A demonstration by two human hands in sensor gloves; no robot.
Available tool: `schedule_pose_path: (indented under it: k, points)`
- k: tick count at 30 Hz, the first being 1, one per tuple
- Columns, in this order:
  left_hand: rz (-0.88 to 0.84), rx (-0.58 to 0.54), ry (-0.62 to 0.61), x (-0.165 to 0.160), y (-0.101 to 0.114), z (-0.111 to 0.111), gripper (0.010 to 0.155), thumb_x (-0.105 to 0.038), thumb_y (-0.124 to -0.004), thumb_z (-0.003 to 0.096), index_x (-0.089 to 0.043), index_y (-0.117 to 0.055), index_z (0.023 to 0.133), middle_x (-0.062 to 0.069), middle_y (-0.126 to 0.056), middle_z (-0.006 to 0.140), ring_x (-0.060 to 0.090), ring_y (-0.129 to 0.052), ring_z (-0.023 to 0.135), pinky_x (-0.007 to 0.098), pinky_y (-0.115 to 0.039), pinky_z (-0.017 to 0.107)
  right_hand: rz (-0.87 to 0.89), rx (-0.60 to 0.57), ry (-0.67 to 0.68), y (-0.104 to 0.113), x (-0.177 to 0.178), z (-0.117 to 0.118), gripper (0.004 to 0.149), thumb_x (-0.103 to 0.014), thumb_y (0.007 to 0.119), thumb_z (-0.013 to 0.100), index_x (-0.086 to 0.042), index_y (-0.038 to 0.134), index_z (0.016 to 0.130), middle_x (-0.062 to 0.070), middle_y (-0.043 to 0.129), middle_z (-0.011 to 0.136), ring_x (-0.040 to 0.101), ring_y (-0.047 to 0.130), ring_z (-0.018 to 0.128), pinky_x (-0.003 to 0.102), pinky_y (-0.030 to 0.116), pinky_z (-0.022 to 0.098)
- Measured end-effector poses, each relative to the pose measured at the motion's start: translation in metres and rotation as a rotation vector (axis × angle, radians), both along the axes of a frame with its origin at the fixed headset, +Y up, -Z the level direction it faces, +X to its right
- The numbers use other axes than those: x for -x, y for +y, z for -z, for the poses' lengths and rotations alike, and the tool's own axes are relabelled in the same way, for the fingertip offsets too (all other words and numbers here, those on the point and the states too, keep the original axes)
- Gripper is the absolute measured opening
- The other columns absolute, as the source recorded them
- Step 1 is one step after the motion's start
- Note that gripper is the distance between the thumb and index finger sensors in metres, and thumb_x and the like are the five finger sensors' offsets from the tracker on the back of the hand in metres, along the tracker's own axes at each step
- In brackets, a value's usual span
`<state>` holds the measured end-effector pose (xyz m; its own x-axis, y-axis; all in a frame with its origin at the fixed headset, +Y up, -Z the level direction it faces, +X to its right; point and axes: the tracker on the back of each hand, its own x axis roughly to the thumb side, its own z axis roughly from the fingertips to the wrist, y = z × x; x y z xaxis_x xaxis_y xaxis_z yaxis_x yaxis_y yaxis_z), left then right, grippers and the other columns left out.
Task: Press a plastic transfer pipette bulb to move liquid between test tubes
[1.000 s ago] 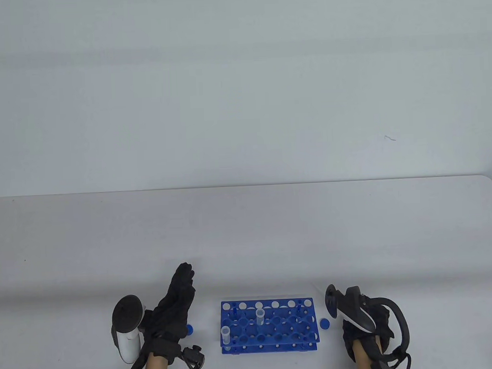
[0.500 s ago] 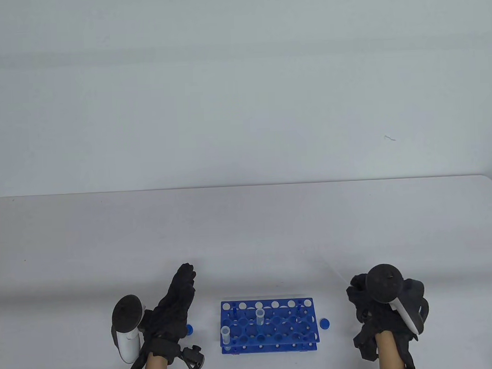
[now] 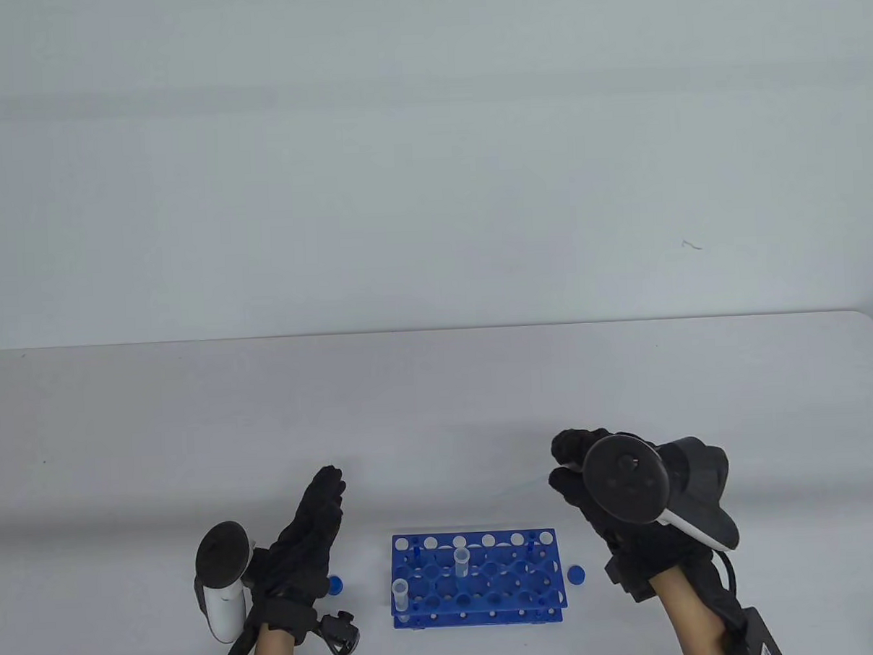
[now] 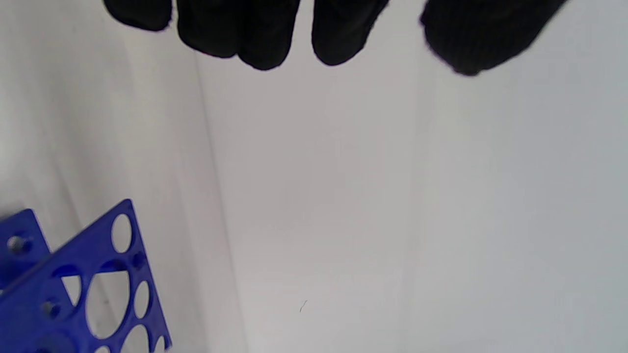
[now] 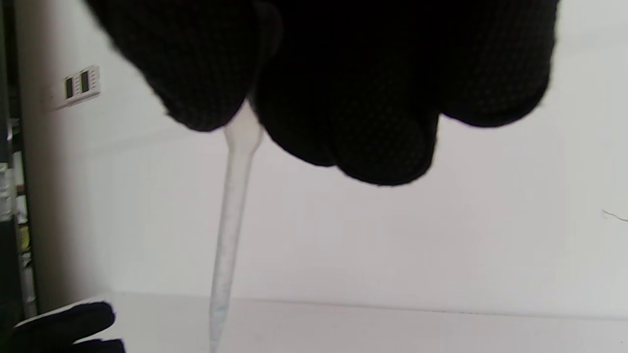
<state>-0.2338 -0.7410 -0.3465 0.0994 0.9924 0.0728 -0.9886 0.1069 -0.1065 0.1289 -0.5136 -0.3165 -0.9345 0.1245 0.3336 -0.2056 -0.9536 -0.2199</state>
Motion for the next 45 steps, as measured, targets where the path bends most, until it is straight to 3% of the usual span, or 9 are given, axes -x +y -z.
schedule_pose_path:
  k: [8,15,20,38,45]
  points:
    - [0.014,0.003,-0.001,0.000,0.000,0.001,0.083,-0.068,-0.059,0.0474,-0.031,-0.038,0.118,0.015,-0.039,0.126,0.041,-0.039,0.113,0.065,-0.039,0.081,-0.324,-0.059,0.118,0.005,0.066,-0.003,0.043,-0.035,0.086,0.034,-0.020,0.088,0.074,-0.001,0.102,0.057,0.019,0.103,0.043,0.044,0.085,0.044]
    - [0.009,0.001,-0.006,0.000,0.001,0.002,0.083,-0.068,-0.059,0.0475,-0.031,-0.038,0.118,0.015,-0.039,0.127,0.041,-0.039,0.113,0.065,-0.039,0.081,-0.357,-0.086,0.196,-0.008,0.096,-0.003,0.039,-0.036,0.086,0.031,-0.022,0.092,0.067,-0.002,0.104,0.052,0.018,0.105,0.040,0.044,0.086,0.042]
    - [0.009,-0.002,-0.008,0.000,0.001,0.003,0.082,-0.068,-0.059,0.0476,-0.031,-0.039,0.118,0.015,-0.039,0.126,0.041,-0.039,0.113,0.065,-0.039,0.081,-0.409,-0.112,0.192,-0.022,0.103,0.001,0.038,-0.037,0.087,0.030,-0.023,0.093,0.065,-0.003,0.105,0.051,0.017,0.105,0.039,0.043,0.086,0.042]
    - [0.017,0.002,-0.004,0.001,0.001,0.003,0.082,-0.068,-0.059,0.0477,-0.031,-0.039,0.118,0.015,-0.039,0.126,0.041,-0.039,0.113,0.065,-0.039,0.081,-0.424,-0.031,0.187,-0.086,0.113,0.020,0.038,-0.037,0.087,0.030,-0.023,0.093,0.066,-0.004,0.104,0.052,0.017,0.104,0.041,0.043,0.085,0.044]
    - [0.019,0.002,-0.002,0.001,0.001,0.003,0.082,-0.068,-0.059,0.0476,-0.031,-0.039,0.118,0.016,-0.040,0.126,0.042,-0.040,0.113,0.065,-0.039,0.081,-0.431,-0.029,0.197,-0.099,0.111,0.017,0.038,-0.037,0.087,0.031,-0.023,0.093,0.066,-0.004,0.104,0.052,0.017,0.104,0.041,0.043,0.085,0.044]
